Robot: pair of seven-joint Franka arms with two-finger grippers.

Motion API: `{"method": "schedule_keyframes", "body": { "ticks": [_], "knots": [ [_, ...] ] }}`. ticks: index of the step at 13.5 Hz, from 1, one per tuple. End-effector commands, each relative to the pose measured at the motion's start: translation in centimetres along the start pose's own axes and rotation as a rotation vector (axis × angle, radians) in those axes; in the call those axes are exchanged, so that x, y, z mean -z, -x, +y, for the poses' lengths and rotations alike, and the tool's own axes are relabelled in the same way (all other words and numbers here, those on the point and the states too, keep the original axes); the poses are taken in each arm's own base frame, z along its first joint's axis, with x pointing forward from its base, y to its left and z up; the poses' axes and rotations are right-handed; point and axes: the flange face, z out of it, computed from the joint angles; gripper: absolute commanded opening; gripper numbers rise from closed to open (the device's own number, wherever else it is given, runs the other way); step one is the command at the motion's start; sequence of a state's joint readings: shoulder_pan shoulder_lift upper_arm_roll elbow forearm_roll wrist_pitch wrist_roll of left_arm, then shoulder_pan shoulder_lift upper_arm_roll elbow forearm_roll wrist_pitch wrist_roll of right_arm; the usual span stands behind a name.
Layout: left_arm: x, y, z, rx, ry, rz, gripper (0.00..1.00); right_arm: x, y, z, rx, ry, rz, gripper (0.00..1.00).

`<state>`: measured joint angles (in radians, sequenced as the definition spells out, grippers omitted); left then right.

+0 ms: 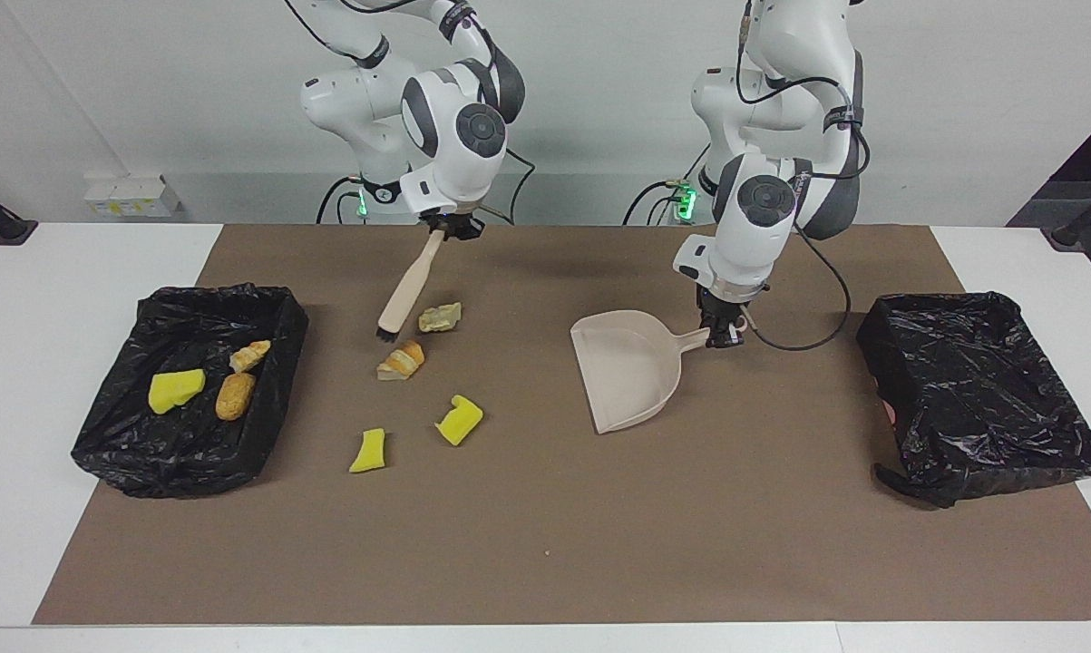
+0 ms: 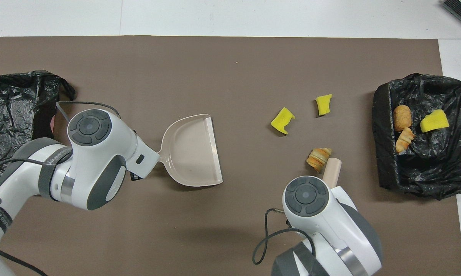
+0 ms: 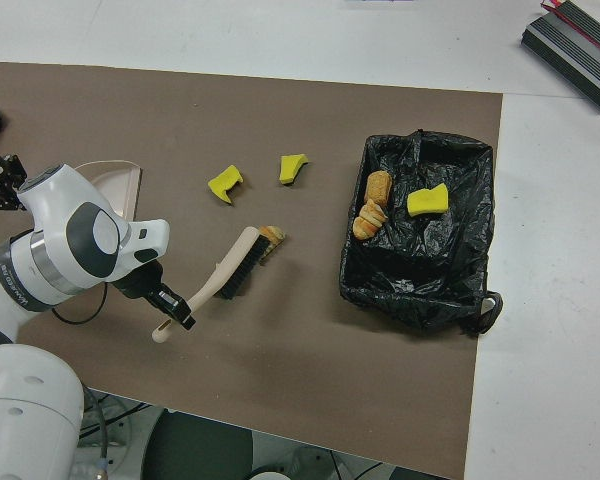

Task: Sweep and dump trash in bin
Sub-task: 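Sweep the bread and sponge pieces toward the dustpan with the right gripper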

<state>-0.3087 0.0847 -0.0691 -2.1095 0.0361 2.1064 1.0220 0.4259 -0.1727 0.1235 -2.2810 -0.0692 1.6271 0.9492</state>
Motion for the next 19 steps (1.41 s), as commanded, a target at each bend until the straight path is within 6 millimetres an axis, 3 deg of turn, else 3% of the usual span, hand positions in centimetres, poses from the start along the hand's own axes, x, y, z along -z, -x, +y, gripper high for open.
{"method": "schedule_keyframes", "body": {
  "ticks": [1, 4, 6, 8, 9, 13, 19],
  "knots": [
    [0.3, 0.2, 0.8, 0.041, -0.035, 0.006, 0.0, -0.7, 1.4, 0.6, -0.074, -0.056, -0.045, 0.0],
    [0.3, 0.4, 0.8, 0.059, -0.03, 0.008, 0.0, -1.1, 3.9, -0.8, -0.151, -0.115, -0.123, 0.0],
    [0.2, 0.2, 0.9, 0.058, -0.031, 0.01, 0.0, -2.7, 4.8, -2.2, -0.198, -0.136, -0.133, 0.0],
    [-1.6, 0.1, 1.4, 0.068, -0.008, -0.002, 0.0, -4.5, 4.3, -3.5, -0.21, -0.164, -0.117, 0.0],
    [-1.3, -0.1, 1.1, 0.085, -0.016, 0.004, 0.0, -5.1, 3.4, -4.3, -0.214, -0.181, -0.114, 0.0],
    [-1.3, -0.5, 1.2, 0.098, -0.018, 0.005, 0.0, -1.7, -0.5, -7.3, -0.202, -0.291, -0.076, 0.0],
    [-1.3, -0.4, 1.3, 0.098, -0.018, 0.005, 0.0, 3.8, -4.2, -11.1, -0.095, -0.428, -0.001, 0.0]
  ]
}}
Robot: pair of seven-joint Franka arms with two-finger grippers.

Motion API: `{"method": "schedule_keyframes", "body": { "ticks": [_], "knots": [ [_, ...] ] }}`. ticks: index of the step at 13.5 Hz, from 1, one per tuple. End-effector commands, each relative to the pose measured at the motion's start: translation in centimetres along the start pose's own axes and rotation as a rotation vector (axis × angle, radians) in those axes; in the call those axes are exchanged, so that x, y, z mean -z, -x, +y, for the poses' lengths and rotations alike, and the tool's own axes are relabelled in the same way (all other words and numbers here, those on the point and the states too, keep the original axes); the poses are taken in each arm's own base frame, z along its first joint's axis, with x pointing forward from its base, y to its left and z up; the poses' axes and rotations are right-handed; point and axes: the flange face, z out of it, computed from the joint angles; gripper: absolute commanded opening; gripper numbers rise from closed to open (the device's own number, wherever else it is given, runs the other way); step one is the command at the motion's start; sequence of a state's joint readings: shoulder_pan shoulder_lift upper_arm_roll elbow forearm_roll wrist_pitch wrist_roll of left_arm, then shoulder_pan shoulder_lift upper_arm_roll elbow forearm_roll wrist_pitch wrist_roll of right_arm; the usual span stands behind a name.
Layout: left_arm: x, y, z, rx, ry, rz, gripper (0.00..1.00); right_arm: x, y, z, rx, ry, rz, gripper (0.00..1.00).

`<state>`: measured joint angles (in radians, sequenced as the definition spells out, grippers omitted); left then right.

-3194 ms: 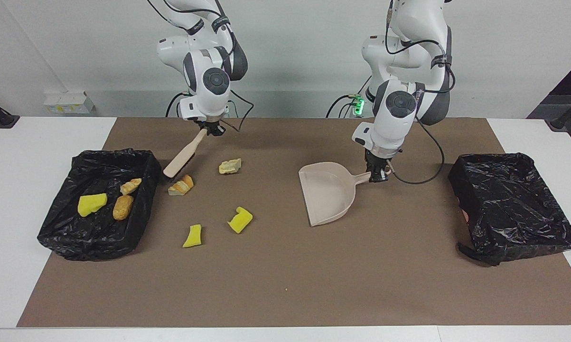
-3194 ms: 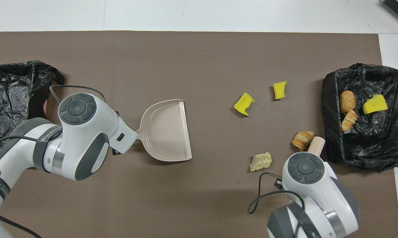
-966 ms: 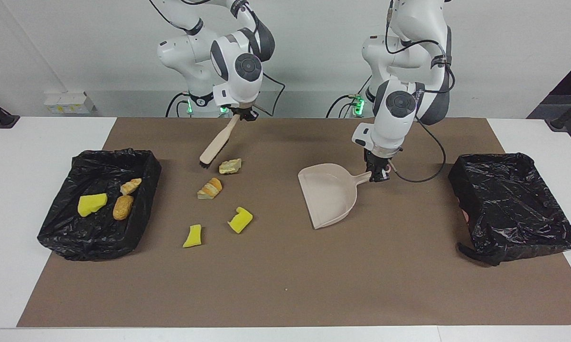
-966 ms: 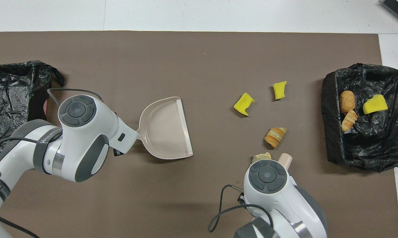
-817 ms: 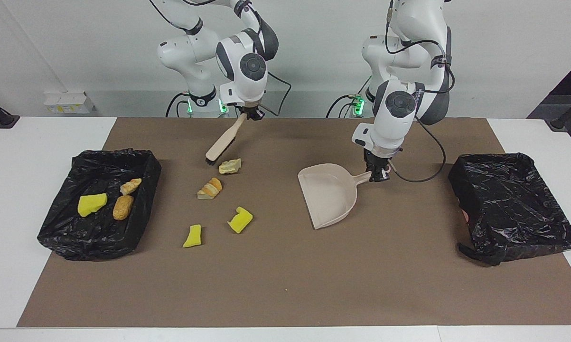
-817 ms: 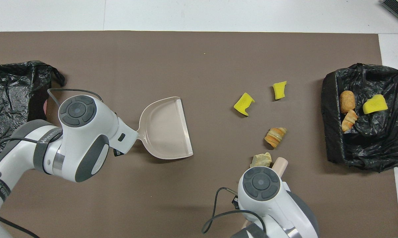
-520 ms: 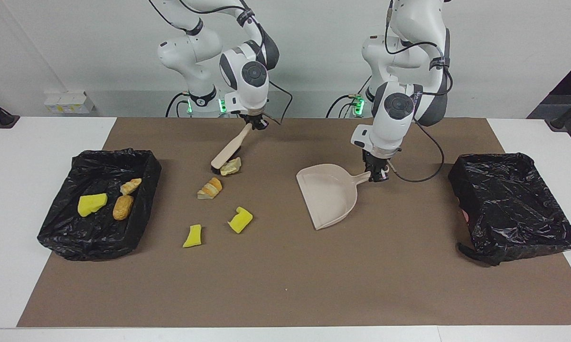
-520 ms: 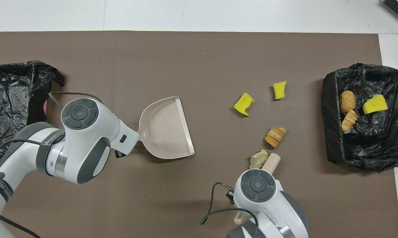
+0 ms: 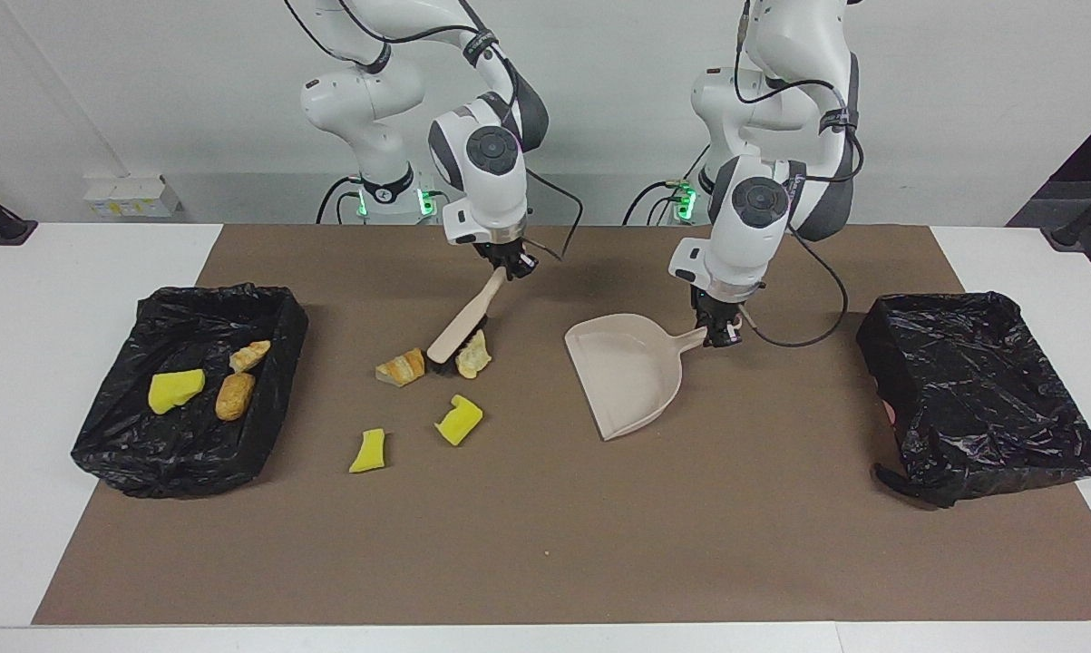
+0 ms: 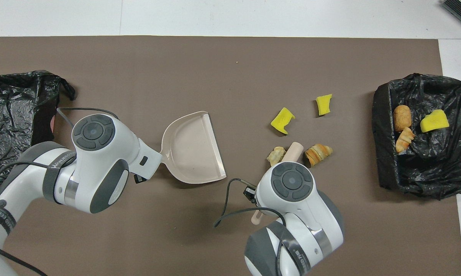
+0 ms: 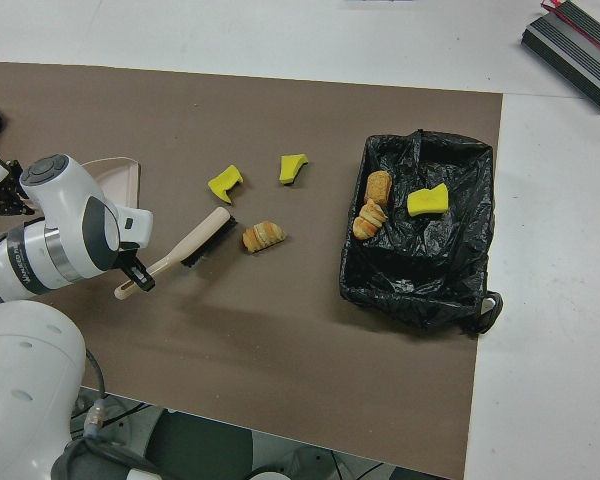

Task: Sweep and dump trash in bin
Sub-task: 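Sweep the bread and sponge pieces toward the dustpan with the right gripper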

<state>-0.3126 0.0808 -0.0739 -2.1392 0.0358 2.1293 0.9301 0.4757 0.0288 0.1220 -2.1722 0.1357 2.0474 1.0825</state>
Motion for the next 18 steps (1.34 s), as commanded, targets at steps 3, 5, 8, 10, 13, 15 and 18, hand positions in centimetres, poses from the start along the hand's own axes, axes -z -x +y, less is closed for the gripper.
{"method": "schedule_keyframes", "body": {
  "ticks": [3, 5, 8, 10, 13, 15, 18],
  "knots": [
    [-0.3, -0.2, 0.6, 0.022, -0.021, 0.008, 0.0, 3.3, -3.1, -4.0, 0.048, -0.067, 0.017, 0.0],
    [-0.3, -0.2, 0.6, 0.034, -0.021, 0.008, 0.0, 5.3, -4.9, -3.8, 0.085, -0.094, 0.031, 0.0],
    [-0.3, -0.2, 0.6, 0.035, -0.022, 0.009, 0.0, 7.0, -7.2, -2.2, 0.2, -0.084, 0.04, 0.0],
    [-0.3, -0.3, 0.6, 0.037, -0.022, 0.009, 0.0, 7.7, -8.3, -0.4, 0.269, -0.038, 0.046, 0.0],
    [-0.4, -0.7, 1.0, 0.098, -0.022, 0.009, 0.0, 8.2, -11.3, 5.5, 0.372, 0.029, 0.016, 0.0],
    [-0.3, -0.8, 1.0, 0.095, -0.024, 0.011, 0.0, 8.0, -13.3, 9.1, 0.433, 0.054, 0.02, 0.0],
    [-0.3, -0.8, 1.0, 0.097, -0.024, 0.011, 0.0, 7.7, -19.4, 12.9, 0.582, 0.014, 0.087, 0.0]
  ]
}}
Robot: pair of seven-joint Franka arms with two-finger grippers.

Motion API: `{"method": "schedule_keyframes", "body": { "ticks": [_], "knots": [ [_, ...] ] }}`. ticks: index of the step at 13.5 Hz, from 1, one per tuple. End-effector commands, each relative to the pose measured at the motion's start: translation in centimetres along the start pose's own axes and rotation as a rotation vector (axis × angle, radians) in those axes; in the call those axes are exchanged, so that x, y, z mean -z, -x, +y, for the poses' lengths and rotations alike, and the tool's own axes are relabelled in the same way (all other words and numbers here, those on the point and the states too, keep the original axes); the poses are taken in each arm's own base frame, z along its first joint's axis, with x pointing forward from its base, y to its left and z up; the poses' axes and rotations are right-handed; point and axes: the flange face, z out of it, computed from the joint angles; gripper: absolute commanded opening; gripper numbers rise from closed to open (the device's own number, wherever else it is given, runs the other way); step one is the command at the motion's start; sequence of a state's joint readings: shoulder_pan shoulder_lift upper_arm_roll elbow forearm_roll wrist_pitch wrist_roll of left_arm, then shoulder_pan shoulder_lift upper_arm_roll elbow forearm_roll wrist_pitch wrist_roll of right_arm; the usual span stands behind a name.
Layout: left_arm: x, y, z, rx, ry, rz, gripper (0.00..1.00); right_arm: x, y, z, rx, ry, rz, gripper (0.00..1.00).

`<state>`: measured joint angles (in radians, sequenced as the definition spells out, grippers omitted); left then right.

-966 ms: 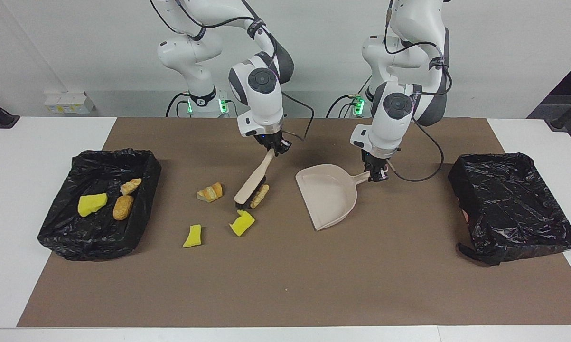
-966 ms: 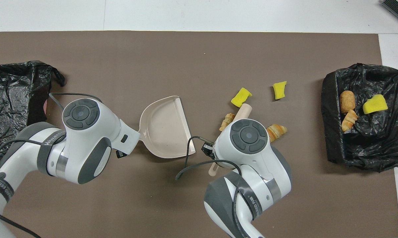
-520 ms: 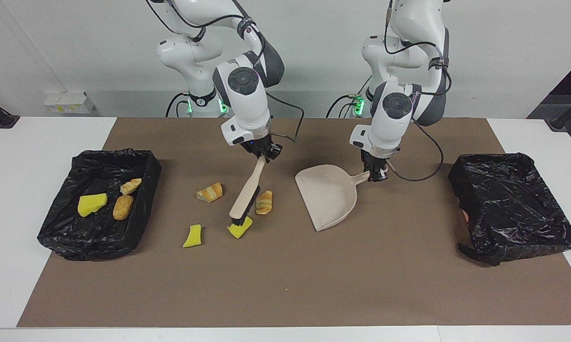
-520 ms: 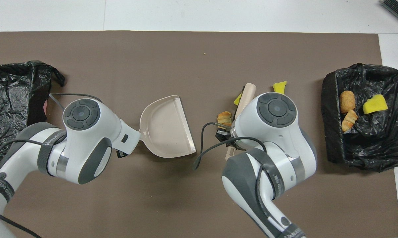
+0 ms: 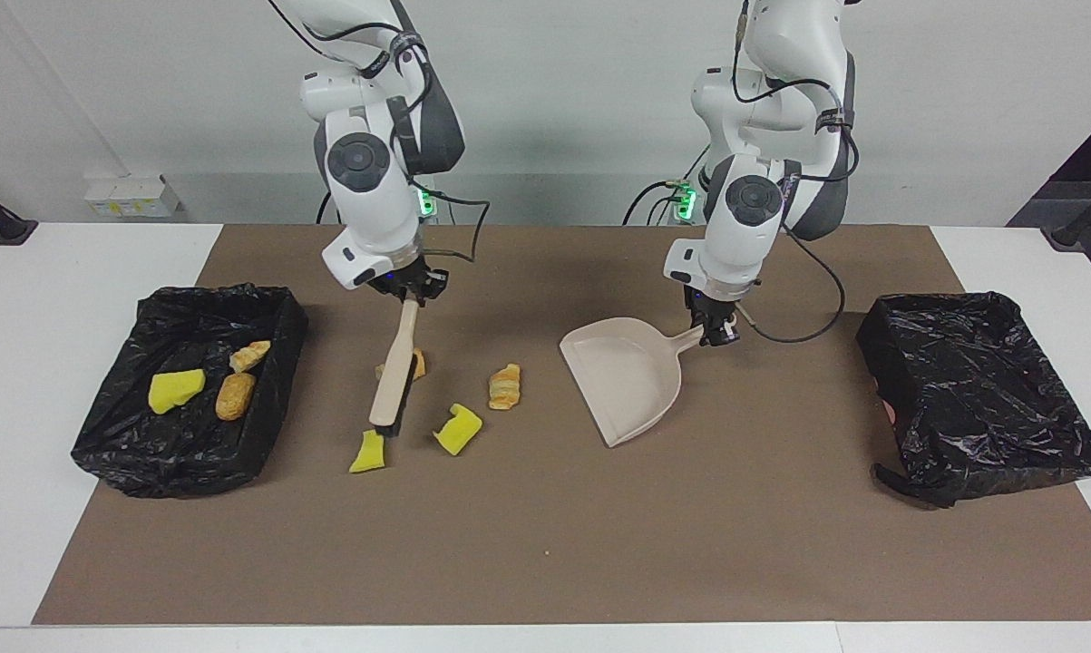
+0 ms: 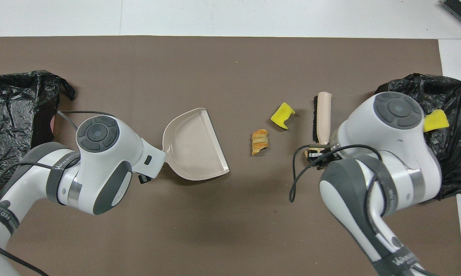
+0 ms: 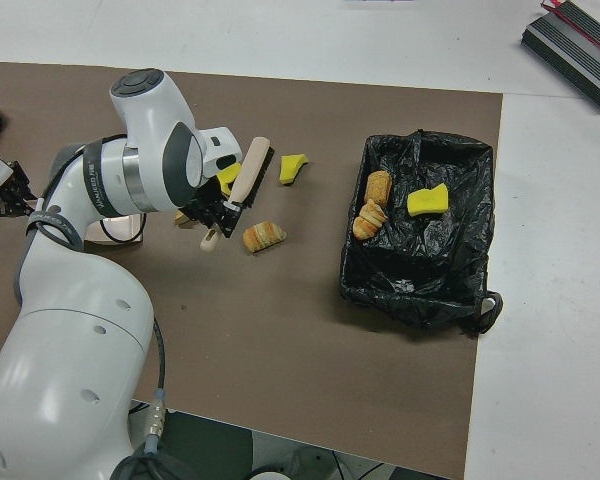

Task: Sweep and dump trash in bin
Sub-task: 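Sweep the bread and sponge pieces toward the dustpan with the right gripper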

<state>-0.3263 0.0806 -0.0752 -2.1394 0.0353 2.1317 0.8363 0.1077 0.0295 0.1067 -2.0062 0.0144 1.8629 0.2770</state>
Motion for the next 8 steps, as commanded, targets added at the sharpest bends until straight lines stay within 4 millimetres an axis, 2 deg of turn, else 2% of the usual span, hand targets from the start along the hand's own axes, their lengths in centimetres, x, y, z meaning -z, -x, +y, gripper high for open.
{"method": "schedule_keyframes", "body": {
  "ticks": [1, 3, 5, 8],
  "knots": [
    [-0.3, -0.1, 0.6, 0.019, -0.021, 0.01, 0.0, -1.1, -2.4, 3.5, 0.147, 0.043, 0.077, 0.0],
    [-0.3, -0.1, 0.6, 0.028, -0.022, 0.011, 0.0, -3.0, -5.2, 4.2, 0.183, 0.123, 0.114, 0.0],
    [-0.3, -0.2, 0.6, 0.028, -0.022, 0.011, 0.0, -4.9, -7.5, 6.8, 0.155, 0.119, 0.123, 0.0],
    [-0.4, -0.1, 0.6, 0.028, -0.02, 0.009, 0.0, -6.7, -8.2, 6.6, 0.153, 0.121, 0.108, 0.0]
  ]
}}
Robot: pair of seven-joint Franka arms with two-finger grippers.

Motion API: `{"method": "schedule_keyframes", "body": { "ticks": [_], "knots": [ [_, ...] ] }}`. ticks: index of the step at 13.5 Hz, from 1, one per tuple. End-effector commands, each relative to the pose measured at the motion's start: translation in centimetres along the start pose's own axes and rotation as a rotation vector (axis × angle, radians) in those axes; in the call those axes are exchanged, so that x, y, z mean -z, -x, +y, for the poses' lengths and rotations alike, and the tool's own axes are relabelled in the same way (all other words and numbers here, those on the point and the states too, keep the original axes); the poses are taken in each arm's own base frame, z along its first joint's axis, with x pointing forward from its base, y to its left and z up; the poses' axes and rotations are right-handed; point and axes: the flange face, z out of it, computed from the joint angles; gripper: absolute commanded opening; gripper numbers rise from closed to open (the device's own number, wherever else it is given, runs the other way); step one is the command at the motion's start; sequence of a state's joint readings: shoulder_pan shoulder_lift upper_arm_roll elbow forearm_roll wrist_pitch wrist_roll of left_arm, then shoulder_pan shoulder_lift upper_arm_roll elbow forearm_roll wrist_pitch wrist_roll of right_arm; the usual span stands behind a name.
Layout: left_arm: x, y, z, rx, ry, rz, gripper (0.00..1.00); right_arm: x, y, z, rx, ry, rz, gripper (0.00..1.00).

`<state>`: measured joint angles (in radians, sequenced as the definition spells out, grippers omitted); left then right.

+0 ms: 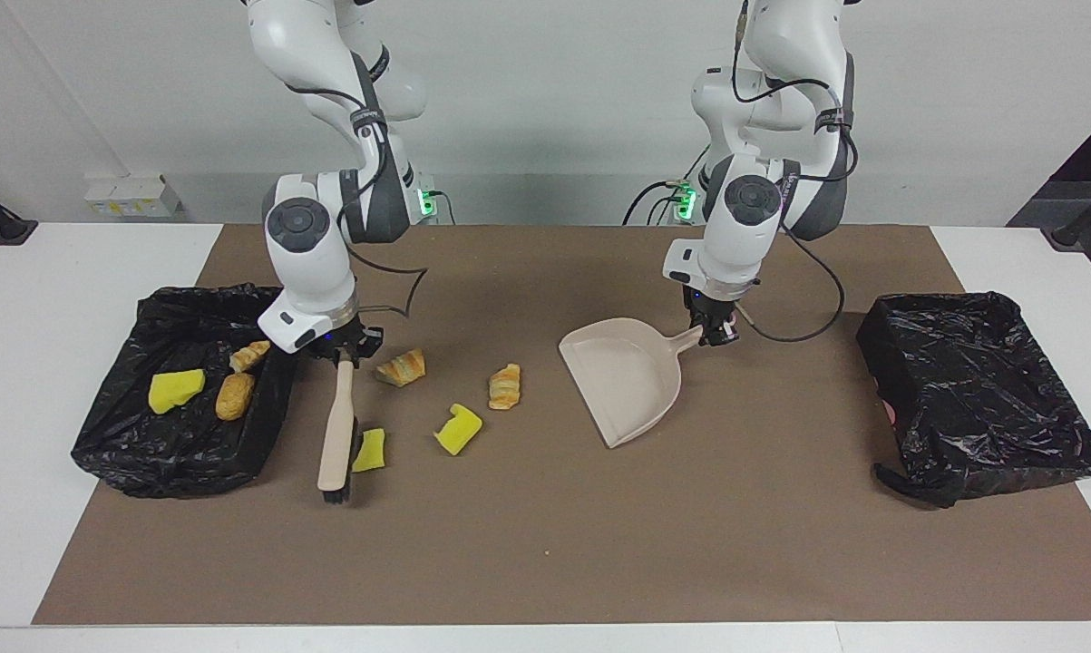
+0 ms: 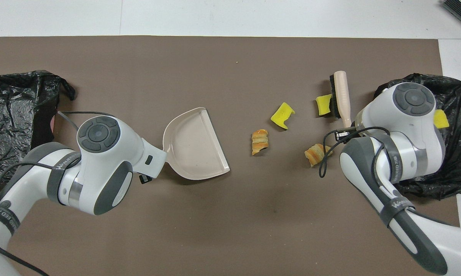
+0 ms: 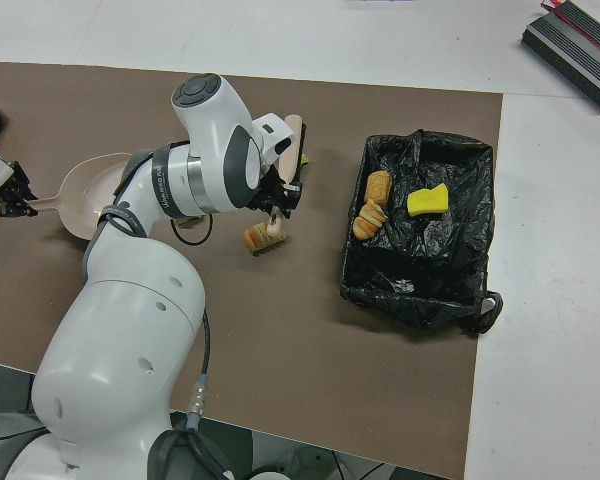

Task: Sweep and dump trash in bin
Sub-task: 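Brush the pieces into the dustpan held by the left gripper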

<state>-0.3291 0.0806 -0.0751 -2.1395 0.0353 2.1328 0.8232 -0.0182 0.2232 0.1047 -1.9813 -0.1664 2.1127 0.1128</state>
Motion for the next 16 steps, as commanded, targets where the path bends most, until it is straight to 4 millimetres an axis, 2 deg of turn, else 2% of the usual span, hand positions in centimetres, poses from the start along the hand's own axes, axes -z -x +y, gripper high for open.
{"method": "schedule_keyframes", "body": {
  "ticks": [1, 3, 6, 8, 9, 11, 16],
  "knots": [
    [-0.4, 0.0, 0.6, 0.018, -0.018, 0.008, 0.0, -0.1, -0.5, -0.7, 0.042, 0.016, -0.004, 0.0],
    [-0.3, 0.0, 0.6, 0.018, -0.019, 0.009, 0.0, -0.6, -0.1, -2.5, 0.07, 0.015, -0.032, 0.0],
    [-0.3, -0.1, 0.6, 0.016, -0.019, 0.009, 0.0, 0.3, 1.0, -9.3, 0.089, -0.016, -0.059, 0.0],
    [-0.2, -0.6, 1.1, 0.004, -0.021, 0.009, 0.0, 0.4, 2.3, -14.8, 0.089, -0.064, -0.079, 0.0],
    [-0.2, -0.6, 1.1, 0.004, -0.02, 0.008, 0.0, 0.4, 2.8, -16.7, 0.085, -0.078, -0.085, 0.0],
    [-0.2, -0.6, 1.0, 0.006, -0.021, 0.009, 0.0, 1.3, 3.5, -19.8, 0.068, -0.131, -0.09, 0.0],
    [-0.2, -0.6, 0.9, 0.007, -0.025, 0.014, 0.0, 0.7, 4.5, -26.4, 0.091, -0.189, -0.117, 0.0]
  ]
}}
